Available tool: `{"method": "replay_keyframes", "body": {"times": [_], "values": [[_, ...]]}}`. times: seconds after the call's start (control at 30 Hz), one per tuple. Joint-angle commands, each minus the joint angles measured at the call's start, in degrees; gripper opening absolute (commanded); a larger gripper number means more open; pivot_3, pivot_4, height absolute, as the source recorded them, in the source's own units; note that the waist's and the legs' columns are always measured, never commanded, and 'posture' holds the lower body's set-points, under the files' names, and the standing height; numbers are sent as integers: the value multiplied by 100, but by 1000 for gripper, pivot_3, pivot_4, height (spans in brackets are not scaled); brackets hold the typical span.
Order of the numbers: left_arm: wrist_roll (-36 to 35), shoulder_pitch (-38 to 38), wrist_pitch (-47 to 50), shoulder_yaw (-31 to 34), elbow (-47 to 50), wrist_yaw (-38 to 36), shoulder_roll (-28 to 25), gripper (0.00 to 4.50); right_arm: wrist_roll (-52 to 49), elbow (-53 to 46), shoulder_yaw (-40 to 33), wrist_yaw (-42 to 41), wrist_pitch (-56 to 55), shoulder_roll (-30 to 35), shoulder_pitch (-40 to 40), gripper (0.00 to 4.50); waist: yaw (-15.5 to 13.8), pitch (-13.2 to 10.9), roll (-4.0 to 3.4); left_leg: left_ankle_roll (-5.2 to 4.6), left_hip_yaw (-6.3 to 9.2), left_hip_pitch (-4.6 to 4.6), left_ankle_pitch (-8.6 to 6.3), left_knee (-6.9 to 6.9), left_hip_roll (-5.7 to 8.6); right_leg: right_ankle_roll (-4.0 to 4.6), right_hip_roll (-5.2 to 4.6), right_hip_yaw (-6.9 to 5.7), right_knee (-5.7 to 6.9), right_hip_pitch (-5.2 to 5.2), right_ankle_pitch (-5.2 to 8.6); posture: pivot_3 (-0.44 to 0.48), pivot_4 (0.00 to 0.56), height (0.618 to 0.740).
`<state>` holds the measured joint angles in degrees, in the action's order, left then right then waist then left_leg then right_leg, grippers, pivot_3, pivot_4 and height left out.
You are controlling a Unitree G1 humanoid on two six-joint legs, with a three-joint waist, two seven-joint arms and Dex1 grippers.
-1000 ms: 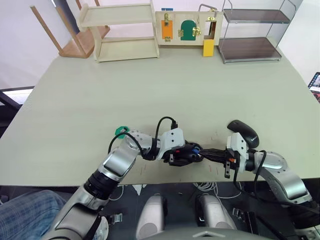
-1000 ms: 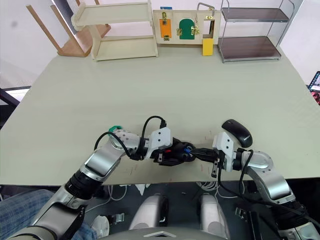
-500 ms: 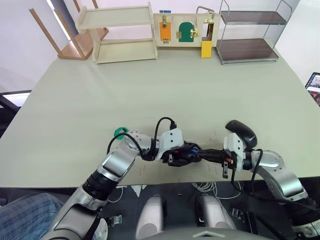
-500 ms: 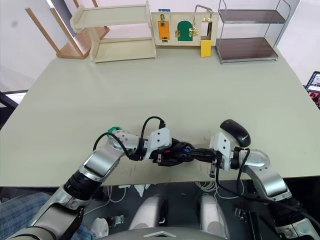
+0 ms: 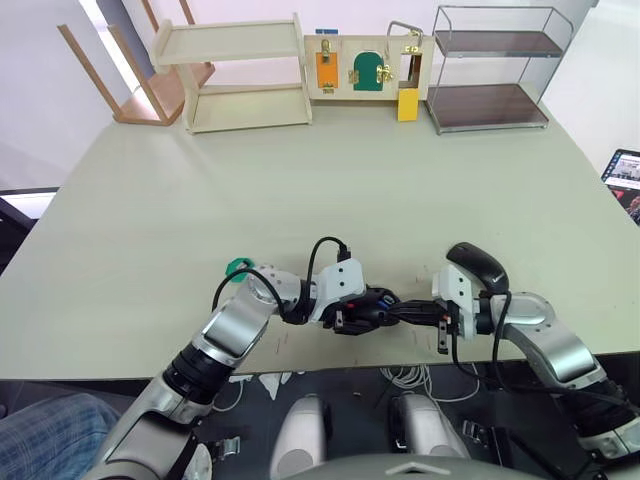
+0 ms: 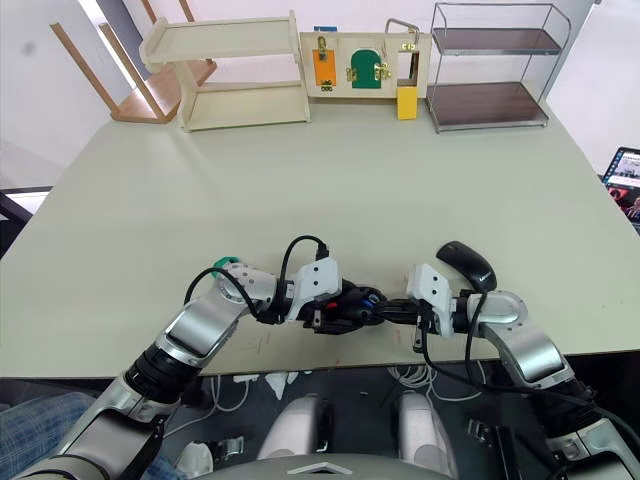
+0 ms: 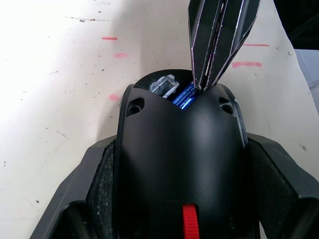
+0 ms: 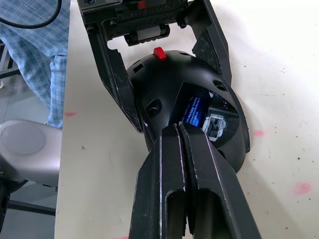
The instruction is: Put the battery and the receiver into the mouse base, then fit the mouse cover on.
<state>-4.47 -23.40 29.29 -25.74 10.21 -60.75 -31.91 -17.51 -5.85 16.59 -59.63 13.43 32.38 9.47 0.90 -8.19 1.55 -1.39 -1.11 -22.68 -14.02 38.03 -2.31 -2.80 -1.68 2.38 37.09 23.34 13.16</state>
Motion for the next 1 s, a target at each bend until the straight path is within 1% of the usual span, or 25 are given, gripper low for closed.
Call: {"method": "replay_keyframes", "body": {"times": [0.03,0.1,0.23,0.43,0.6,0.77,0.83,0.87,0.93,0.97,1.0], "values": [[42,27,56,-121,49,-47,-48,2969,243,382,35,155,236,42,-185,40,0,0,0,0,0,0,0,0,0,0,0,0,0,0,0,0,150,740],[49,4,49,-126,34,-46,-38,2969,27,164,-79,-13,191,82,-242,40,-7,0,-1,0,0,-2,0,0,0,0,0,0,0,0,0,0,150,740],[58,-28,38,-145,24,-39,-22,2969,-119,-117,-478,182,-167,-6,-392,40,-22,-2,-3,0,0,-9,0,0,1,0,-1,-1,-1,4,0,0,150,740],[52,-44,14,-152,10,-30,-24,2969,-504,-532,-1024,84,-499,61,-868,40,-28,-15,-13,0,-3,-14,0,1,3,0,-4,2,-1,7,0,0,150,740],[47,-45,-15,-155,-3,-30,-35,2969,-1045,-556,-1640,-294,-1031,-12,-1261,40,-28,-23,-21,0,-4,-19,0,1,4,-1,-4,3,-1,11,0,0,150,740],[50,-56,-66,-164,-32,-52,-43,2969,-1193,-421,-1971,-406,-1108,49,-1424,40,-28,-24,-22,0,-5,-20,0,1,4,-1,-4,4,-2,12,0,0,150,740],[53,-60,-85,-167,-41,-58,-44,2969,-1373,-335,-2114,-626,-1163,60,-1475,40,-29,-27,-26,0,-5,-19,0,1,4,-1,-4,4,-2,12,0,0,150,740],[53,-61,-90,-167,-45,-61,-43,2969,-1394,-293,-2169,-687,-1203,75,-1501,263,-29,-29,-27,0,-5,-20,0,1,4,-1,-4,4,-2,12,0,0,150,740],[55,-63,-115,-170,-63,-69,-44,2969,-1230,-98,-2223,-892,-1560,130,-1570,890,-29,-30,-29,0,-6,-20,0,1,4,0,-5,5,-2,12,0,0,150,740],[60,-65,-127,-173,-72,-73,-44,2969,-1218,-23,-2265,-944,-1680,120,-1589,1435,-29,-31,-30,0,-6,-20,0,1,4,-1,-4,5,-2,12,0,0,150,740],[63,-67,-135,-176,-77,-75,-45,2969,-1226,26,-2290,-975,-1755,109,-1596,1855,-29,-32,-31,0,-6,-20,0,1,4,-1,-4,5,-2,12,0,0,150,740]]}}
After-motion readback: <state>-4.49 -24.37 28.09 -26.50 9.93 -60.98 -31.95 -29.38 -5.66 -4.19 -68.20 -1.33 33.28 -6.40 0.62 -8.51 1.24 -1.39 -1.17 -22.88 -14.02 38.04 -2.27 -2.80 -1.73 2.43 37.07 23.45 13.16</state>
